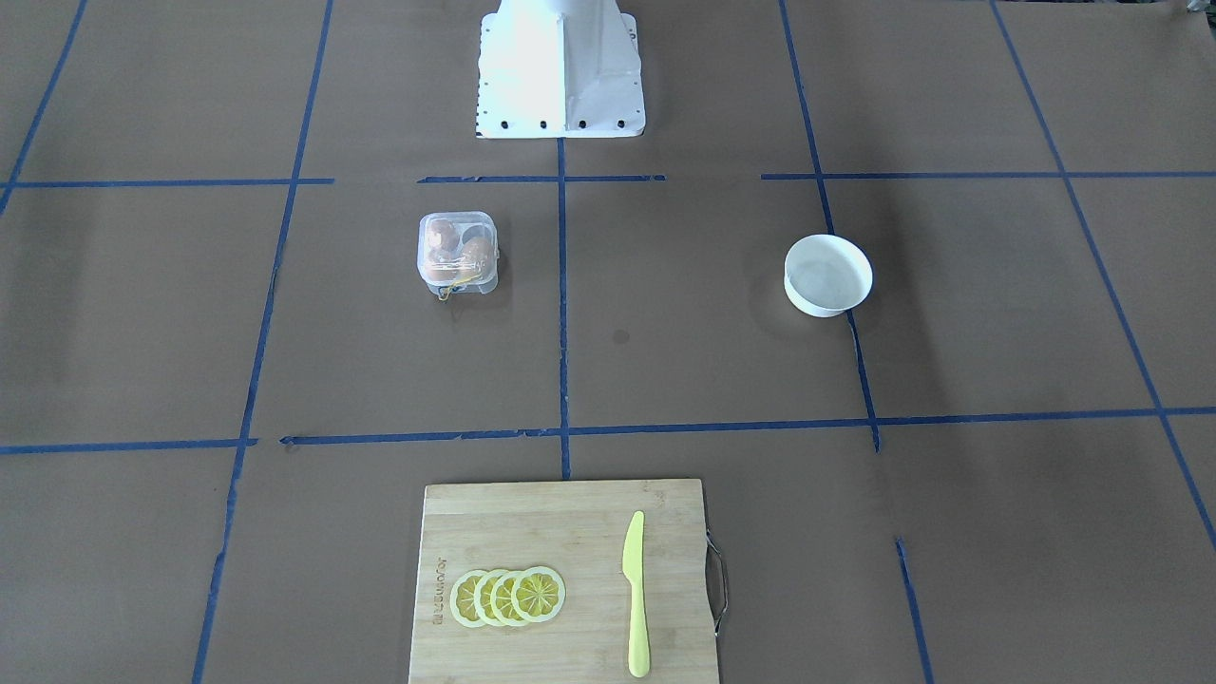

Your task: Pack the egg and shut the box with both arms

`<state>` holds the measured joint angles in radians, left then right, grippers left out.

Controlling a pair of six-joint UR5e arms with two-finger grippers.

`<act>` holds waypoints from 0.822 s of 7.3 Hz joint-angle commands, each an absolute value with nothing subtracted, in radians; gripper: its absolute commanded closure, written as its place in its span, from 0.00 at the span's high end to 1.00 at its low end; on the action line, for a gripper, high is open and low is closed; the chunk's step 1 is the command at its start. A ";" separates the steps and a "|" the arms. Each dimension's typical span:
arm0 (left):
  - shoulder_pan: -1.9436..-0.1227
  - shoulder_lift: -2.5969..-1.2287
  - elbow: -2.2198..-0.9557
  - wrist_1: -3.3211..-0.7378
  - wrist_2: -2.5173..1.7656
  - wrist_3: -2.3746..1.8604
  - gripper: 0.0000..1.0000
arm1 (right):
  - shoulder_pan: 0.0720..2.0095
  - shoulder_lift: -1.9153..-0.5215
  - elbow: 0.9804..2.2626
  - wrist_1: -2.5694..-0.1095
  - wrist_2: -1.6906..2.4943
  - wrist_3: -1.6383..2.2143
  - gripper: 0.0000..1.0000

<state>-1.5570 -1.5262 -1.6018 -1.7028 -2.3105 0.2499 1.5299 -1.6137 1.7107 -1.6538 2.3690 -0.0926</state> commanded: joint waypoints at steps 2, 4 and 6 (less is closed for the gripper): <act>-1.557 -1.525 -1.609 -1.703 -2.330 0.212 1.00 | 1.563 -1.620 1.677 -1.643 2.388 -0.091 1.00; -1.557 -1.523 -1.605 -1.703 -2.327 0.210 1.00 | 1.597 -1.620 1.661 -1.643 2.390 -0.091 1.00; -1.557 -1.523 -1.594 -1.703 -2.326 0.184 1.00 | 1.623 -1.620 1.654 -1.641 2.398 -0.091 1.00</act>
<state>-1.5570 -1.5233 -1.5991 -1.7027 -2.3263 0.2036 1.6061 -1.6198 1.6583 -1.6425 2.3941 -0.0905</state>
